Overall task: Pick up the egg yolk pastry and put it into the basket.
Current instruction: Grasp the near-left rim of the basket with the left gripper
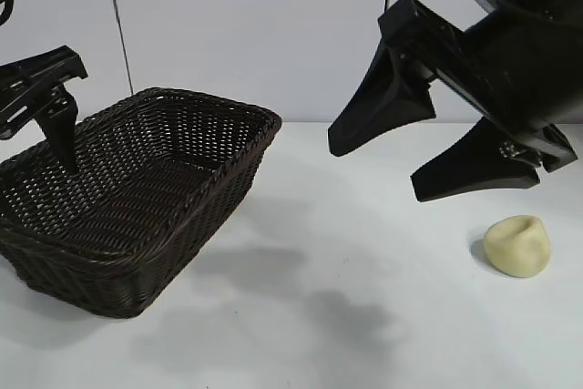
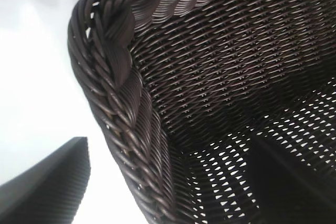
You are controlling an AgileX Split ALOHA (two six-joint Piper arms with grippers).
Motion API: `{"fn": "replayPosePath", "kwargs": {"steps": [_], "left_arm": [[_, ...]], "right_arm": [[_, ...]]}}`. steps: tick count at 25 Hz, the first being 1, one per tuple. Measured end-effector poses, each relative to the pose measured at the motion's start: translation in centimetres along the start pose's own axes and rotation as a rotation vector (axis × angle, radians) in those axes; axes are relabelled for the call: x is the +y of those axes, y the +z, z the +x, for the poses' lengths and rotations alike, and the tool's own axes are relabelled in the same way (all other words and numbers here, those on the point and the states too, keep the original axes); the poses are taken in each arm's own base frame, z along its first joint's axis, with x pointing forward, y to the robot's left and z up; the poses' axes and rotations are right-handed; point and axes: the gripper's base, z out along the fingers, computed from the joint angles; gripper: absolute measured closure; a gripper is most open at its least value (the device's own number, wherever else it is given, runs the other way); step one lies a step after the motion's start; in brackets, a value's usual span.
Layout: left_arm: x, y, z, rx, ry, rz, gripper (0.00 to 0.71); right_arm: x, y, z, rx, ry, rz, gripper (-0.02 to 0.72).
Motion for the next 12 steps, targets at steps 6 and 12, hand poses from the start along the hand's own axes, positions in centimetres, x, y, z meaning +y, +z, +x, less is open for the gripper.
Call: {"fn": "replayPosePath", "kwargs": {"steps": [6,12], "left_arm": [[0.1,1.8,0.0,0.023,-0.001,-0.055,0.121],[0.3,3.6,-0.7,0.028,-0.041,-0.08,0.121]], "right_arm": [[0.0,0.0,0.0,0.0,0.0,0.0,0.102],[0.0,0.0,0.0,0.0,0.0,0.0,0.102]]}}
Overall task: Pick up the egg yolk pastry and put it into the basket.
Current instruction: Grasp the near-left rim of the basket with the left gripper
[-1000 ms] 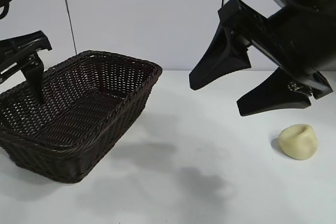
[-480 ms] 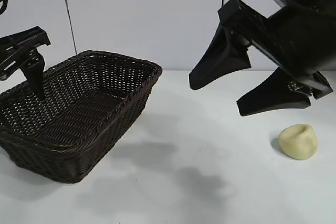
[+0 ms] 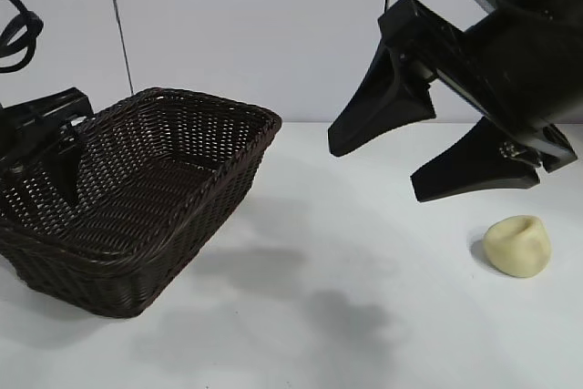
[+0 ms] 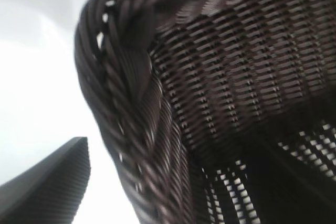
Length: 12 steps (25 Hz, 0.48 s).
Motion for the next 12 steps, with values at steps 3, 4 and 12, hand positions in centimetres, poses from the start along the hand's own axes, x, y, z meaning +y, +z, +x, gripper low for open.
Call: {"fn": "replayPosePath", "kwargs": {"steps": [3,4,12], "left_arm": [[-0.1,1.3,0.0,0.014,-0.015,-0.02,0.121],[-0.1,1.6,0.1,0.021,-0.028,-0.022,0.121],[-0.5,2.9,0.2,0.04,-0.078,-0.011,0.121]], "right_arm": [[0.0,0.0,0.0,0.0,0.0,0.0,0.102],[0.0,0.0,0.0,0.0,0.0,0.0,0.102],[0.0,0.0,0.0,0.0,0.0,0.0,0.1]]}}
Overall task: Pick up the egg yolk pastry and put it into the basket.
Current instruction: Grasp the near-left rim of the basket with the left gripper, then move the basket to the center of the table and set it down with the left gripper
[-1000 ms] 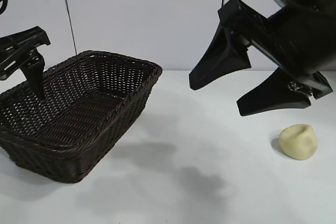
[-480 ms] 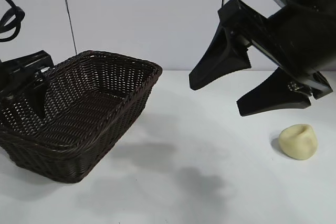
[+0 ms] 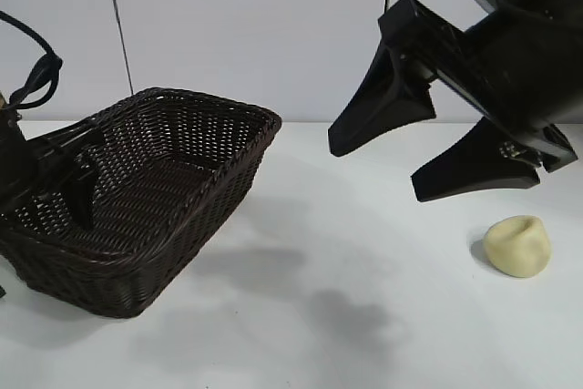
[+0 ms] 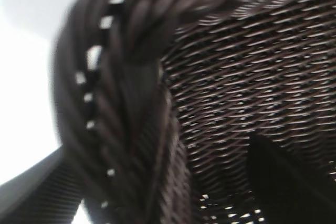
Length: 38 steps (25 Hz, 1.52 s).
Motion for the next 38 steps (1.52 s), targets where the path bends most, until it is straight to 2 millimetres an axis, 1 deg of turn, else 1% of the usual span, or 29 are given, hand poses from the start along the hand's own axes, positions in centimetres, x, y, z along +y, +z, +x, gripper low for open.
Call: {"fn": "replayPosePath", "kwargs": {"steps": [4,7,11,16,19,27,34,38], "left_arm": [[0.0,0.4,0.0,0.002,0.0,-0.004,0.121],[-0.2,0.4,0.0,-0.003,-0.001,0.011,0.165],[-0.1,0.4,0.0,-0.002,-0.004,0.008,0.298],[-0.2,0.4,0.0,-0.001,-0.017,0.012,0.532],[-0.2,0.4,-0.3,-0.003,-0.06,0.021,0.606],[0.0,0.1,-0.9,-0.005,-0.053,0.018,0.606],[-1.6,-2.0,-1.7,-0.018,0.002,0.032,0.609],[-2.6,-3.1,-2.1,-0.029,0.086,0.044,0.609]], "right_arm": [[0.0,0.0,0.0,0.0,0.0,0.0,0.1],[0.0,0.0,0.0,0.0,0.0,0.0,0.1],[0.0,0.0,0.0,0.0,0.0,0.0,0.1],[0.0,0.0,0.0,0.0,0.0,0.0,0.1],[0.0,0.0,0.0,0.0,0.0,0.0,0.1],[0.0,0.0,0.0,0.0,0.0,0.0,0.1],[0.0,0.0,0.0,0.0,0.0,0.0,0.1],[0.0,0.0,0.0,0.0,0.0,0.0,0.1]]}}
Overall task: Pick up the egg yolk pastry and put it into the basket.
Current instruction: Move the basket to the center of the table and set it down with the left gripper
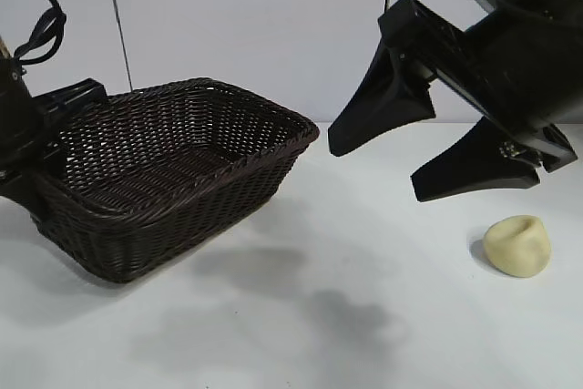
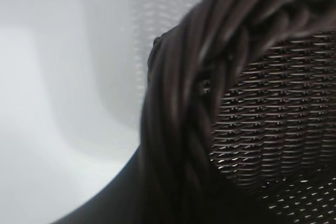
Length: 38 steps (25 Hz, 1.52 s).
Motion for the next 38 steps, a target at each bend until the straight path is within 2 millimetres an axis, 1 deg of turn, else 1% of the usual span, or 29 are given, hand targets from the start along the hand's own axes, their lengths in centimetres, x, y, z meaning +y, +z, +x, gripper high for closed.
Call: {"fn": "replayPosePath", "kwargs": {"steps": [4,8,13,19,24,31,33,35,38], "left_arm": [[-0.9,-0.9,-0.5,-0.004,0.165,0.016,0.609],[-1.3,-1.7,-1.7,0.042,0.27,0.085,0.609],[-0.7,-2.3,-3.7,0.1,0.443,0.168,0.609],[-0.1,-2.3,-3.7,0.147,0.677,0.179,0.609],[-0.1,-2.4,-3.7,0.147,0.747,0.187,0.609],[-0.7,-2.6,-3.7,0.182,0.77,0.214,0.609],[-1.2,-2.4,-3.9,0.209,0.779,0.207,0.609],[-1.6,-1.7,-4.2,0.235,0.782,0.197,0.609],[-2.4,-0.9,-4.0,0.242,0.795,0.195,0.609]], "right_arm": [[0.0,0.0,0.0,0.0,0.0,0.0,0.1],[0.0,0.0,0.0,0.0,0.0,0.0,0.1],[0.0,0.0,0.0,0.0,0.0,0.0,0.1],[0.0,0.0,0.0,0.0,0.0,0.0,0.1],[0.0,0.0,0.0,0.0,0.0,0.0,0.1],[0.0,0.0,0.0,0.0,0.0,0.0,0.1],[0.0,0.0,0.0,0.0,0.0,0.0,0.1],[0.0,0.0,0.0,0.0,0.0,0.0,0.1],[0.0,0.0,0.0,0.0,0.0,0.0,0.1]]}}
